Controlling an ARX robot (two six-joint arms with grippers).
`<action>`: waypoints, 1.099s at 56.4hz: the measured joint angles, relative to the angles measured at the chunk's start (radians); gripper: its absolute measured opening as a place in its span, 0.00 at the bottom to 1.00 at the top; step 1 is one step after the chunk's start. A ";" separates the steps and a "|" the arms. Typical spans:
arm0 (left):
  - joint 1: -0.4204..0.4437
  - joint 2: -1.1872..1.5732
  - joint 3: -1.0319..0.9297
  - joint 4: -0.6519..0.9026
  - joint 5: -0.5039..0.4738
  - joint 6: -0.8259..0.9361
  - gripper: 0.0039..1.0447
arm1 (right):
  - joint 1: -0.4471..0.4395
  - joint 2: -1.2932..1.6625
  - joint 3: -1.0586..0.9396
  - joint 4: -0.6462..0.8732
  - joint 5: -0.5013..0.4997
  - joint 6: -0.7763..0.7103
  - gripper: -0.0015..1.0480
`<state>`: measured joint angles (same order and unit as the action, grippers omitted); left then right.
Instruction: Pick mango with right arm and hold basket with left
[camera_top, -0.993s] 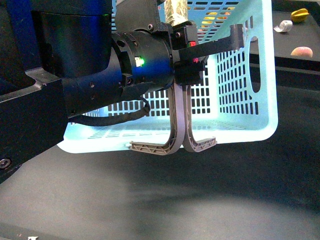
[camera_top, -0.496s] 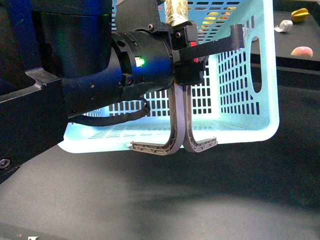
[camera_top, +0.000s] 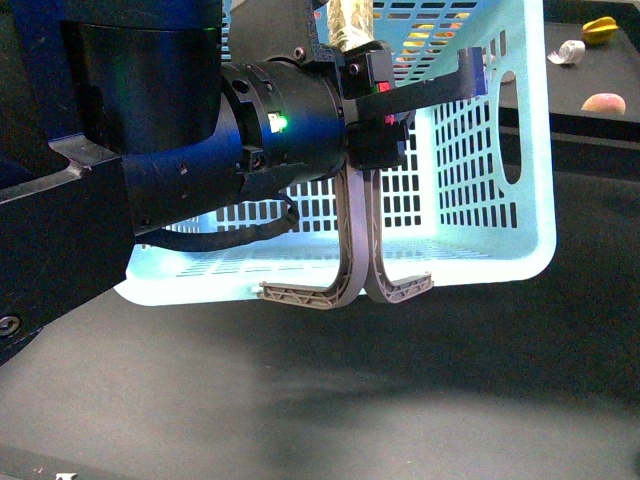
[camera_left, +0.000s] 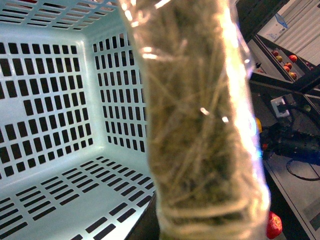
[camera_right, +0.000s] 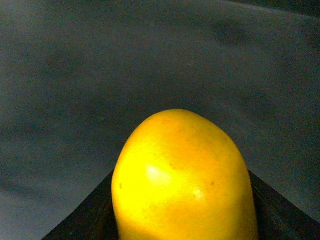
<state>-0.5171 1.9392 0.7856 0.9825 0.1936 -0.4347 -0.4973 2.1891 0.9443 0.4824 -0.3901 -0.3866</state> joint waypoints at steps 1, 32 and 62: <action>0.000 0.000 0.000 0.000 0.000 0.000 0.04 | 0.006 -0.014 -0.013 0.003 -0.005 0.009 0.54; 0.000 0.000 0.000 0.000 0.000 0.000 0.04 | 0.320 -0.472 -0.277 0.051 -0.035 0.343 0.54; 0.000 0.000 0.000 0.000 0.000 -0.003 0.04 | 0.681 -0.477 -0.222 0.141 0.218 0.543 0.54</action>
<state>-0.5171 1.9392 0.7853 0.9825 0.1940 -0.4374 0.1841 1.7119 0.7227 0.6235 -0.1722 0.1562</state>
